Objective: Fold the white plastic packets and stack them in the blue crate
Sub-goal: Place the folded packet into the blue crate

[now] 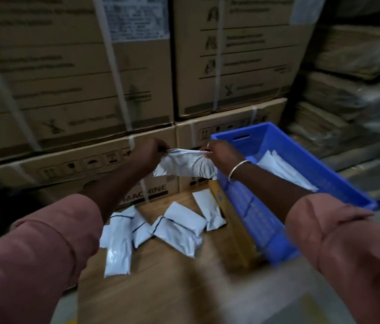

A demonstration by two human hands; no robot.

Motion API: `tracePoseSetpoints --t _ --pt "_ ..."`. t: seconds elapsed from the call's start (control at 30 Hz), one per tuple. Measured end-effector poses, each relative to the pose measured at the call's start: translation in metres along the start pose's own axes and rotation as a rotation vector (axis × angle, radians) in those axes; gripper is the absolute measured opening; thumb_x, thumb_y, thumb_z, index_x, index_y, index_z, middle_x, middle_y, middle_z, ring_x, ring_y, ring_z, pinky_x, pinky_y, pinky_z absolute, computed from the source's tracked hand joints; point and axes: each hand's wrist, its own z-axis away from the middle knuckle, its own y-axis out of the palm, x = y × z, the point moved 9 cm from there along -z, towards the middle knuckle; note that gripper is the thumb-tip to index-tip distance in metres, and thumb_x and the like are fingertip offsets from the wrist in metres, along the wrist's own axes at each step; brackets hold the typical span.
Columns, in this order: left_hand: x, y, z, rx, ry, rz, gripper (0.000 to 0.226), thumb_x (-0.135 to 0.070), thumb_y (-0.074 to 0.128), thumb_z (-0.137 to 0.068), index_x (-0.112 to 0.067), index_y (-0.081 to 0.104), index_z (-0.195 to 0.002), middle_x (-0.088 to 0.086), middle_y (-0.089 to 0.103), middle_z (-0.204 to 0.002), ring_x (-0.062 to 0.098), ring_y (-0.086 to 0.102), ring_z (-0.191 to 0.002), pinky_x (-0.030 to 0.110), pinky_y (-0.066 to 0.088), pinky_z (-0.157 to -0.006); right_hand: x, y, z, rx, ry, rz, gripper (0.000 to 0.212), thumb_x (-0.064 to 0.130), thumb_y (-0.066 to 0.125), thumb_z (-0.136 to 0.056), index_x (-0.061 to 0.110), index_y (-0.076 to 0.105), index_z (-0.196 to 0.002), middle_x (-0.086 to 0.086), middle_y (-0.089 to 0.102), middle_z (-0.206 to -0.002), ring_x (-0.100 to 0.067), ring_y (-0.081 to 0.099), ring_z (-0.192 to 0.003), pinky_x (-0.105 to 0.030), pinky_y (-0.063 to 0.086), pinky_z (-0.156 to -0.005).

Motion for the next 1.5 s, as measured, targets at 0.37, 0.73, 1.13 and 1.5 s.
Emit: tracePoseSetpoints --t 0.37,0.73,1.13,1.5 --pt "-0.209 0.078 -0.119 0.012 0.307 -0.032 0.030 -0.003 0.065 -0.087 -0.017 0.077 -0.110 0.009 0.077 -0.112 0.029 0.069 -0.108 0.033 0.051 -0.086 -0.185 -0.126 0.063 -0.138 0.269 0.009 0.024 0.010 0.065 -0.092 0.005 0.073 -0.114 -0.018 0.073 -0.113 -0.031 0.066 -0.110 -0.029 0.042 -0.086" --pt "-0.294 0.236 -0.187 0.316 0.419 -0.170 0.029 -0.008 0.067 -0.083 -0.024 0.077 -0.105 0.001 0.076 -0.111 0.024 0.070 -0.105 0.035 0.054 -0.086 -0.325 -0.080 0.110 -0.023 0.501 0.035 0.024 0.009 0.063 -0.080 0.016 0.074 -0.101 -0.014 0.074 -0.102 -0.033 0.069 -0.098 -0.033 0.053 -0.081" --pt "-0.285 0.351 -0.211 0.469 0.388 -0.260 0.027 -0.017 0.066 -0.089 -0.025 0.074 -0.113 0.008 0.071 -0.120 0.030 0.066 -0.110 0.036 0.052 -0.091 -0.375 -0.004 0.113 0.089 0.601 0.017 0.022 0.006 0.062 -0.081 0.006 0.069 -0.102 -0.018 0.069 -0.104 -0.035 0.069 -0.094 -0.034 0.054 -0.078" --pt "-0.281 0.375 -0.212 0.488 0.425 -0.217 0.017 -0.022 0.073 -0.088 -0.019 0.077 -0.104 0.009 0.074 -0.114 0.030 0.067 -0.108 0.031 0.050 -0.087 -0.381 0.015 0.115 0.129 0.627 0.053 0.019 0.006 0.060 -0.082 0.003 0.064 -0.100 -0.020 0.068 -0.101 -0.036 0.069 -0.092 -0.039 0.057 -0.076"
